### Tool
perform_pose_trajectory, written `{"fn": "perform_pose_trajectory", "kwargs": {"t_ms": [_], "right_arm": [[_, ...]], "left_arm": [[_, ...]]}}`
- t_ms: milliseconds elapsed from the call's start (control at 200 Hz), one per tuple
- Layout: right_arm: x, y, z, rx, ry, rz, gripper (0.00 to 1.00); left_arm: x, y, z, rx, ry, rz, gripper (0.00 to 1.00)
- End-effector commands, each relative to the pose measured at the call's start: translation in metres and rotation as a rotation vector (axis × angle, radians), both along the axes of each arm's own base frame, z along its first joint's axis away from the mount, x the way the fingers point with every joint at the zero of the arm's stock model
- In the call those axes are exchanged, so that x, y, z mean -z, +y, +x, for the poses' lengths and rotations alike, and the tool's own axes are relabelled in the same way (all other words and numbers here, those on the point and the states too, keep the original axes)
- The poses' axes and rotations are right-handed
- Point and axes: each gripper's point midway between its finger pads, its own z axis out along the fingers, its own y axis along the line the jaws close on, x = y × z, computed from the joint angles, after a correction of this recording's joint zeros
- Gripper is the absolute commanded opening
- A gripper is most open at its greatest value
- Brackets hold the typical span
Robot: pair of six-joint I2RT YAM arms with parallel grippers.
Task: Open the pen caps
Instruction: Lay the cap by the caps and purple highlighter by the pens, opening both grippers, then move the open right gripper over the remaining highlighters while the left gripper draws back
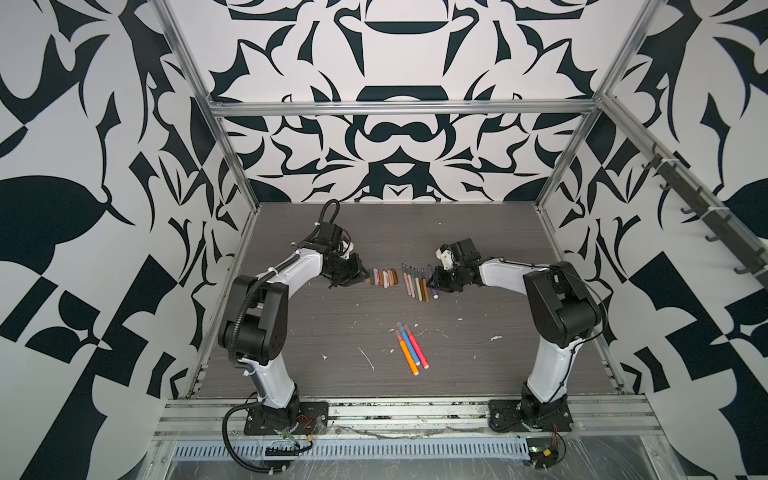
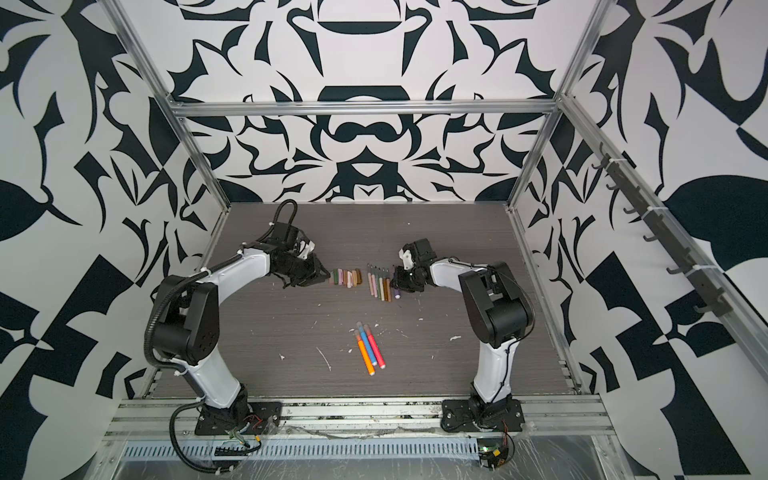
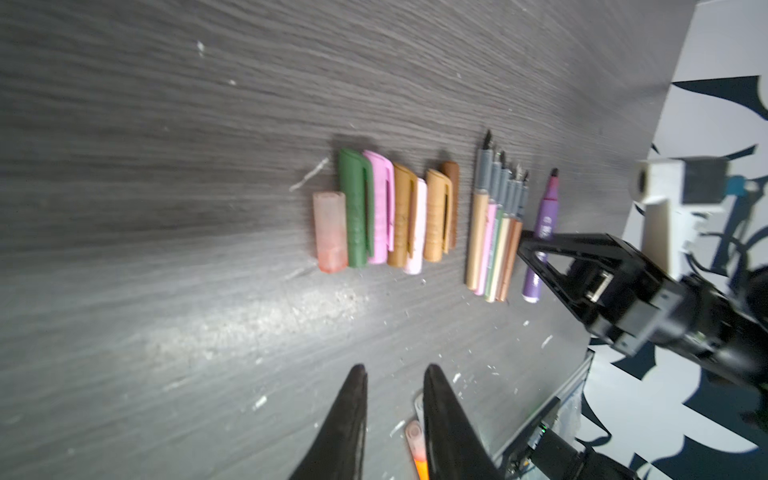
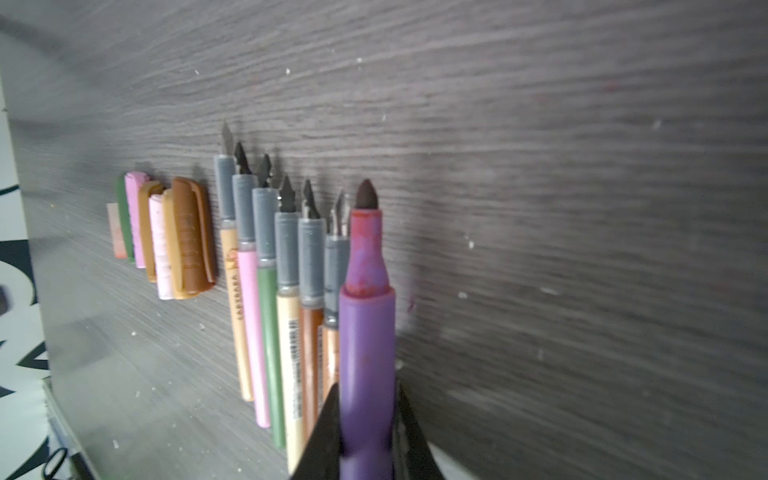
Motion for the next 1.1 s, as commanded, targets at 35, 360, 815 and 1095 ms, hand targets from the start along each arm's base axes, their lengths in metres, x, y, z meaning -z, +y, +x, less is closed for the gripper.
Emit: {"fn": "perform_pose_trajectory", "kwargs": {"t_ms": [35, 360, 815, 1095], "right_arm": [[0.014, -0.012, -0.006, 0.017, 0.045, -0.068, 0.31], [0.0, -0.008, -0.009, 0.016, 0.038, -0.03, 0.37], [-0.036, -0.023, -0.121, -0.018, -0.017, -0.079, 0.41], [-0.024, 0.011, -0.197, -0.105, -0.069, -0.183, 0.3]], "left_arm": [[-0.017, -0.001, -0.016, 0.01, -0.004, -0.04, 0.27], [-0.029, 0.002, -0.039, 0.021, -0.019, -0.044, 0.27], [-0.036, -0.028, -0.073, 0.055, -0.085, -0.105, 0.28], [-0.021, -0.053, -0.079, 0.081, -0.077, -0.121, 0.28]]}}
